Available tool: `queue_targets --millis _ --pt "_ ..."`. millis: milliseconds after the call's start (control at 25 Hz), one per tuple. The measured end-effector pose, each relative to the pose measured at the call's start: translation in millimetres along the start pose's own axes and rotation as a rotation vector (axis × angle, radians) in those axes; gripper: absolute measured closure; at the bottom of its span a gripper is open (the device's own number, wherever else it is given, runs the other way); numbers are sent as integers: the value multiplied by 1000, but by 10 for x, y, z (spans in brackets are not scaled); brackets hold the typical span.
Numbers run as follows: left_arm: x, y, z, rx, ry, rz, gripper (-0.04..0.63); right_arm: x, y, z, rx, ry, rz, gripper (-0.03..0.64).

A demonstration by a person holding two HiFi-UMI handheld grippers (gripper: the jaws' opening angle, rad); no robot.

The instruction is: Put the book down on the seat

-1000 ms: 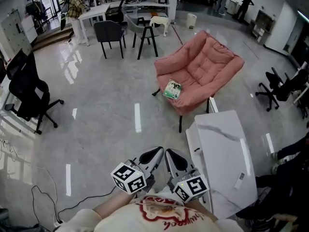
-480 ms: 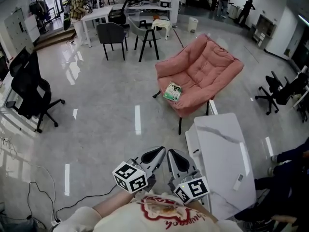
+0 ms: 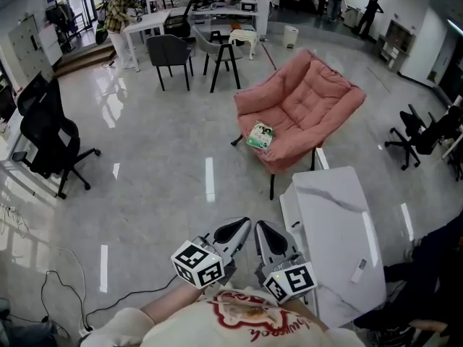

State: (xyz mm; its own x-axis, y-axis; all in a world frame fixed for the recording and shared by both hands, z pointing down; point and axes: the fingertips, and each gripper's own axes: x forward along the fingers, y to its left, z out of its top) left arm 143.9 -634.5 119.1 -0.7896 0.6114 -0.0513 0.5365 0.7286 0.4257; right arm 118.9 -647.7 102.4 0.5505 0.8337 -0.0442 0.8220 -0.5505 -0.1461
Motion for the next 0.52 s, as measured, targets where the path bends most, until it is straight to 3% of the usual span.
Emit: queue_targets --millis 520 --pt "-30 -25 3 -30 -14 -5 591 -81 37 44 -2 -10 4 615"
